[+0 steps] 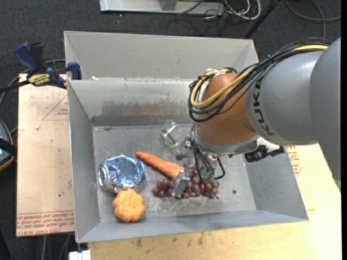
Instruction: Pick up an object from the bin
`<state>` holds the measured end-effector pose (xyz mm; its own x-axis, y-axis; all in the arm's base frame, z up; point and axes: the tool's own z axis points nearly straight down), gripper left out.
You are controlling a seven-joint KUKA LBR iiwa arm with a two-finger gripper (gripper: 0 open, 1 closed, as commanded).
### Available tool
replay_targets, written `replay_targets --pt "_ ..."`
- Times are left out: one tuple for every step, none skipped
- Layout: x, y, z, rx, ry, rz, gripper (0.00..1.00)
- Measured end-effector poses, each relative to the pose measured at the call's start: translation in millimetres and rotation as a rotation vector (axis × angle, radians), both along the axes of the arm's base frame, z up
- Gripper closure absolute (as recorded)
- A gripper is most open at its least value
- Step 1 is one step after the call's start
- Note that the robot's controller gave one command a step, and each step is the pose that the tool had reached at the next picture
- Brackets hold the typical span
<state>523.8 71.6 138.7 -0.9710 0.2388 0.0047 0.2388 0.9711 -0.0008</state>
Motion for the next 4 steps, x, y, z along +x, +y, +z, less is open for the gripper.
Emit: replay_targets --pt "16.2 7.6 3.2 0.000 -0.007 -0.104 0.00" --pt "-8.9 -1.4 -53.0 0.001 -0.010 -0.125 0.00" --pt "-2.4 -5.2 -64.2 0.007 -0.010 -0.315 1.00" --pt "-2.4 -5.2 -64.3 0.007 -0.010 -0.315 1.00"
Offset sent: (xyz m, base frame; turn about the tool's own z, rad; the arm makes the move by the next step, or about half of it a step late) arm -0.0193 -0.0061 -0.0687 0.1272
